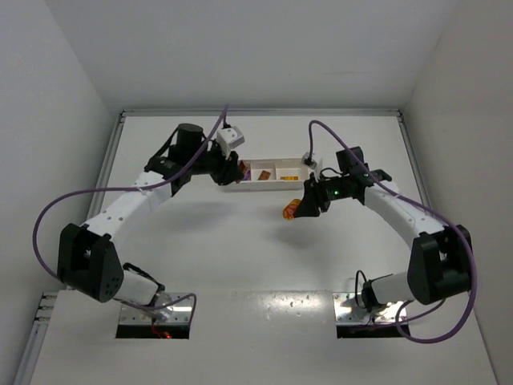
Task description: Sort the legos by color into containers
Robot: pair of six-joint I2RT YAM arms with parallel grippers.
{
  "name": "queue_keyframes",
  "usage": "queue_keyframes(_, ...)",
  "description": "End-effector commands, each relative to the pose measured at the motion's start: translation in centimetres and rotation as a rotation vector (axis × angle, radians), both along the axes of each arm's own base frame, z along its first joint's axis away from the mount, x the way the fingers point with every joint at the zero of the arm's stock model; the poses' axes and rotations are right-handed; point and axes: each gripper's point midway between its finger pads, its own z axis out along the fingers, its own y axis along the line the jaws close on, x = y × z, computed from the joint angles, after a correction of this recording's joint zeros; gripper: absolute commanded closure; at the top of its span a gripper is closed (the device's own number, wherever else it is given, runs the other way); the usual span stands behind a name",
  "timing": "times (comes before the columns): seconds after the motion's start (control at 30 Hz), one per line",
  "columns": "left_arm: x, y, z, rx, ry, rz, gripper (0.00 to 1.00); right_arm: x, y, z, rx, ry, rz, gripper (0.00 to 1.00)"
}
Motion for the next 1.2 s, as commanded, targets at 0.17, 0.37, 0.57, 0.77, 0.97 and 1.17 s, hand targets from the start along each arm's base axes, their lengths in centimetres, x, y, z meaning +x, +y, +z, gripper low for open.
queue_keyframes(0.17, 7.9, -3.1, -0.4, 0.089, -0.117, 0.222, 1.0, 4.5, -0.6, 2.0, 0.033, -0.05, -0.13, 0.96)
queue_keyframes(0.37, 11.7, -5.6, -4.9, 0.122, -0.012, 0.213, 1.0, 5.0, -1.9, 1.9, 0.033, -0.04, -0.178, 0.96)
queue_keyframes(0.57, 13.2, -6.8, -7.8, 0.136, 0.031, 0.192, 0.97, 5.3, -2.3, 2.2, 0.054, -0.029, -0.196, 0.96)
queue_keyframes(0.77, 13.3, -7.6, -9.2, 0.154, 0.081, 0.178, 0.8, 6.2, -2.5, 2.3, 0.075, -0.003, -0.22, 0.96)
queue_keyframes(0.97, 13.2, -7.6, -9.0, 0.158, 0.086, 0.177, 0.38, 8.7, -2.7, 2.6, 0.084, -0.02, -0.272, 0.95)
queue_keyframes(1.17, 12.6, -7.4, -5.9, 0.117, 0.057, 0.191, 0.37, 13.0, -3.0, 3.7, 0.053, -0.088, -0.373, 0.95)
